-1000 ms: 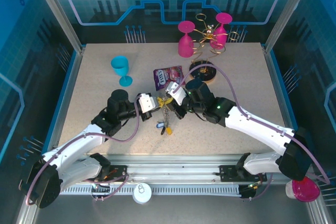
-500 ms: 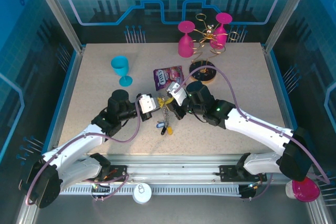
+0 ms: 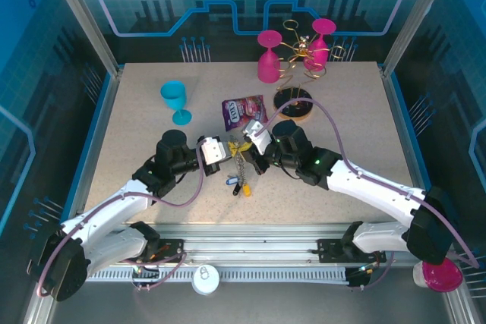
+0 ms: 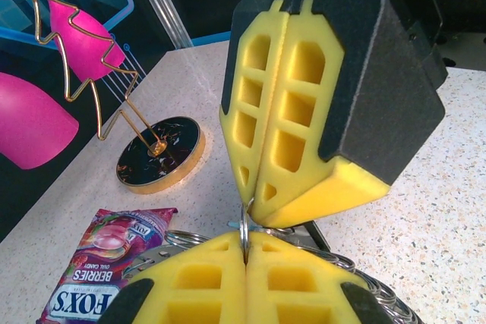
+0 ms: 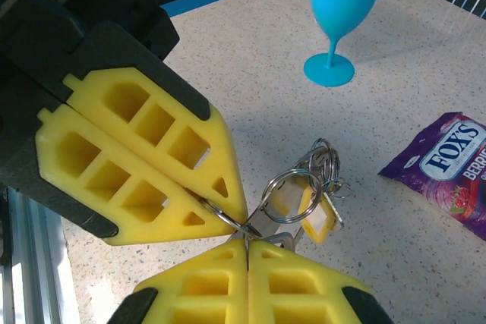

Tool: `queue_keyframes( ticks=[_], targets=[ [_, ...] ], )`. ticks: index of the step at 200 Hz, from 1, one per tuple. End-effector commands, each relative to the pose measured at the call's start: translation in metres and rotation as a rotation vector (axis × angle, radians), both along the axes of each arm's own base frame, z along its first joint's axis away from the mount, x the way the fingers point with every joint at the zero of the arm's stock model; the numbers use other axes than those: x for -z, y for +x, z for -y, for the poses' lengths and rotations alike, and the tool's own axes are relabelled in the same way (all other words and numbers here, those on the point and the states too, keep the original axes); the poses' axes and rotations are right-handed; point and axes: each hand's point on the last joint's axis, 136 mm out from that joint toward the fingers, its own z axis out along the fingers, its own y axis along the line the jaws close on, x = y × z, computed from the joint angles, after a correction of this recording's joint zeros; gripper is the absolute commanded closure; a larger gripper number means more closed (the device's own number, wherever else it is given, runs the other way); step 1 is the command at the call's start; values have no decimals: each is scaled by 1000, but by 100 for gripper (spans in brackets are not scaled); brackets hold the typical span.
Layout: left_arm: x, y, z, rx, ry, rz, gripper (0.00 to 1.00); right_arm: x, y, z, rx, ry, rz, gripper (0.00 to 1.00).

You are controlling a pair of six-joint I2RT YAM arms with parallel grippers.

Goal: Put the keys on the keyring

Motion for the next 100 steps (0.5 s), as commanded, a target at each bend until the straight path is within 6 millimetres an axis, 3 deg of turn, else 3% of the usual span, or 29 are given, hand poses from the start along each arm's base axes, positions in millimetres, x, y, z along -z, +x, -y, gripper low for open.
queue_keyframes(
  ticks=[1, 33, 100],
  targets=[
    [-14, -10, 10, 66, -13, 26, 100, -34, -5, -10, -36, 73, 119, 100],
    [-15, -11, 10, 68, -15, 26, 100, -22, -4, -3, -26, -35, 163, 100],
    [-16, -16, 11, 95, -20, 39, 100, -24, 12, -5, 93, 30, 83, 100]
  ],
)
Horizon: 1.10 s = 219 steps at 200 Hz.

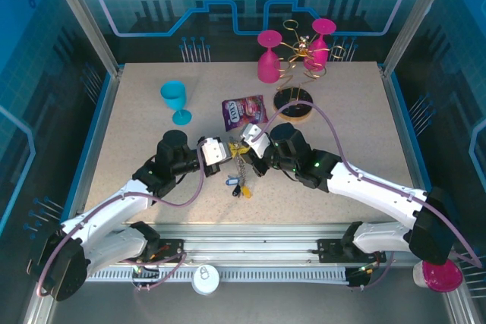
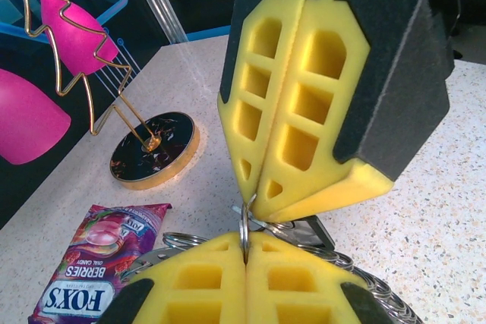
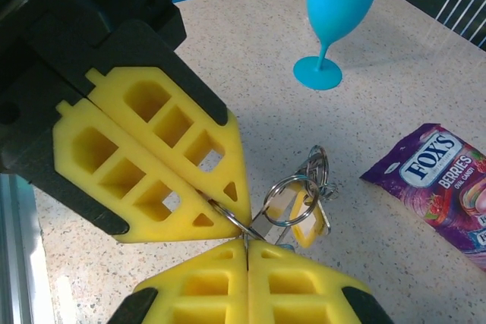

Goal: Put the keys on the keyring

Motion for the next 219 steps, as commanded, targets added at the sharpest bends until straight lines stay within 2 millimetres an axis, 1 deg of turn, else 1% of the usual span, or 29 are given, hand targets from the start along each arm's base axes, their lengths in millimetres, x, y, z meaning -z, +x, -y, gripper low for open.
queue_keyframes(
  ticks=[1, 31, 86, 118, 150, 164, 166, 170, 219],
  targets=[
    [-19, -14, 11, 90, -28, 53, 100, -25, 14, -6, 83, 95, 13, 100],
    [-19, -13, 9, 78, -16, 85, 100, -28, 21, -5, 149, 150, -49, 100],
    [-26, -6, 3, 5, -1, 211, 100, -28, 17, -15, 151, 269, -191, 100],
    [-30, -2, -1, -38, -1, 263, 100, -28, 19, -14, 176, 339, -246, 100],
    [-37, 4, -6, -92, -23, 304, 100, -27, 15, -17, 158, 385, -295, 100],
    [-39, 5, -7, -104, -34, 314, 100, -34, 13, -17, 145, 415, -302, 100],
    [-40, 6, -8, -107, -36, 315, 100, -26, 12, -16, 147, 404, -313, 100],
    [-41, 5, -8, -107, -39, 316, 100, -23, 11, -15, 146, 405, -323, 100],
    [-49, 7, -10, -130, -87, 323, 100, -26, 2, -16, 74, 453, -371, 100]
  ],
)
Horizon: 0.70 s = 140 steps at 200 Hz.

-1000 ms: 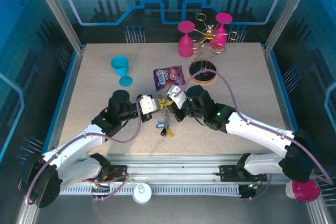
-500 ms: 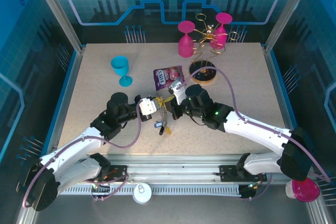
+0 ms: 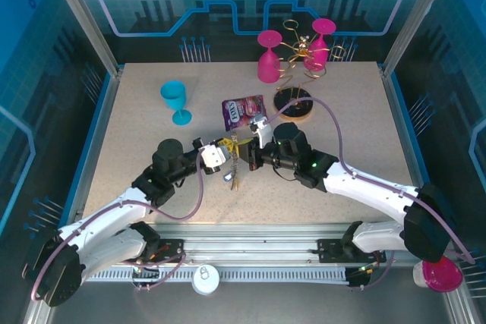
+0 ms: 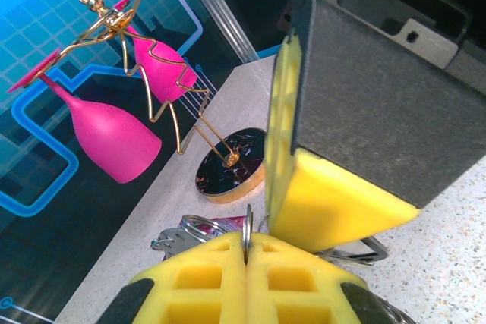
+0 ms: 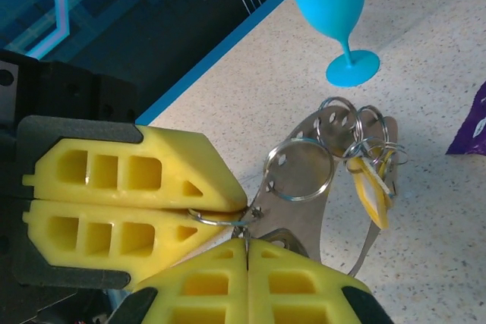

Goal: Put the keys on the keyring

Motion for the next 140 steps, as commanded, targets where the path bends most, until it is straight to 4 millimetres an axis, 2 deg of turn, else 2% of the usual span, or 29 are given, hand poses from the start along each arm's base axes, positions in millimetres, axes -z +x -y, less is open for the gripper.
queue_keyframes(
  ticks=[1, 31, 40, 93, 122, 140],
  targets=[
    [-30, -5, 2, 10, -90, 84, 100, -20, -6, -4, -54, 99, 5, 100],
    [-35, -5, 3, 12, -120, 82, 100, -19, -9, -2, -69, 121, -20, 100],
    [-35, -6, 3, 13, -123, 81, 100, -26, -8, -2, -66, 144, 0, 100],
    [-39, -8, 4, 26, -164, 65, 100, -29, -9, 6, -72, 165, 5, 100],
    [-40, -11, 5, 43, -186, 39, 100, -42, -20, 8, -146, 128, 120, 100],
    [-41, -15, 8, 71, -199, 18, 100, -39, -23, 18, -181, 36, 214, 100]
  ],
)
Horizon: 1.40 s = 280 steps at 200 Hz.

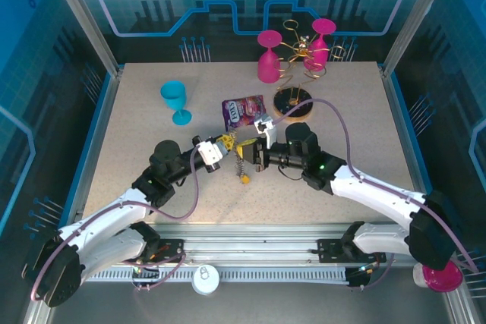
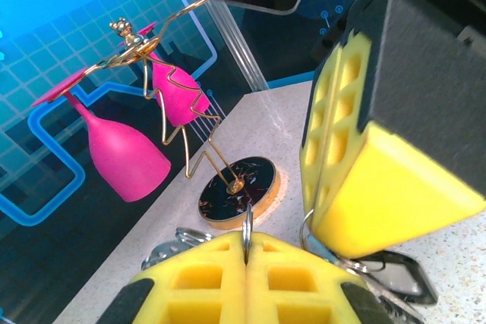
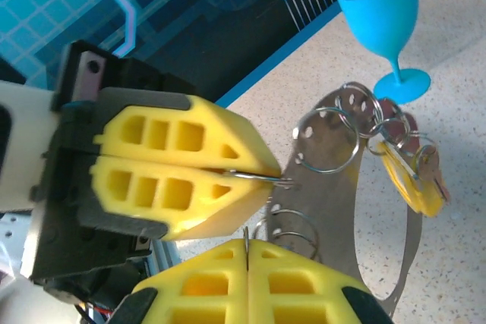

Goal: Put the keys on the keyring

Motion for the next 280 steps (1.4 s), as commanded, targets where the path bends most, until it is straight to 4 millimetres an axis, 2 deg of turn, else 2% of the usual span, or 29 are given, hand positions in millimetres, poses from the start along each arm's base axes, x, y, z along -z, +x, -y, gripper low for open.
queue_keyframes(
  ticks=[1, 24, 53, 73, 75, 81, 107, 150, 187, 248, 280],
  targets=[
    [-23, -14, 5, 66, -82, 31, 100, -17, -7, 11, -63, -56, 186, 100],
    [-23, -18, 8, 96, -95, -4, 100, -21, -7, 21, -98, -141, 301, 100],
    [-22, -20, 11, 119, -117, -43, 100, -22, -12, 22, -166, -200, 407, 100],
    [-20, -20, 15, 137, -126, -68, 100, -19, -3, 28, -164, -266, 478, 100],
    [-20, -20, 15, 138, -127, -70, 100, -27, -1, 28, -159, -263, 499, 100],
    [-20, -19, 16, 137, -132, -75, 100, -32, 2, 29, -161, -275, 527, 100],
    [-18, -18, 19, 149, -136, -80, 100, -28, 10, 31, -189, -354, 621, 100],
    [-13, -16, 21, 156, -141, -49, 100, -11, 8, 24, -266, -383, 621, 100],
    [-12, -15, 17, 134, -140, 18, 100, 5, 19, 35, -197, -444, 609, 100],
    [-11, -19, 18, 153, -118, 50, 100, -9, 9, 19, -233, -309, 601, 100],
    [-9, -20, 19, 157, -106, 48, 100, -9, 4, 10, -259, -284, 605, 100]
  ],
)
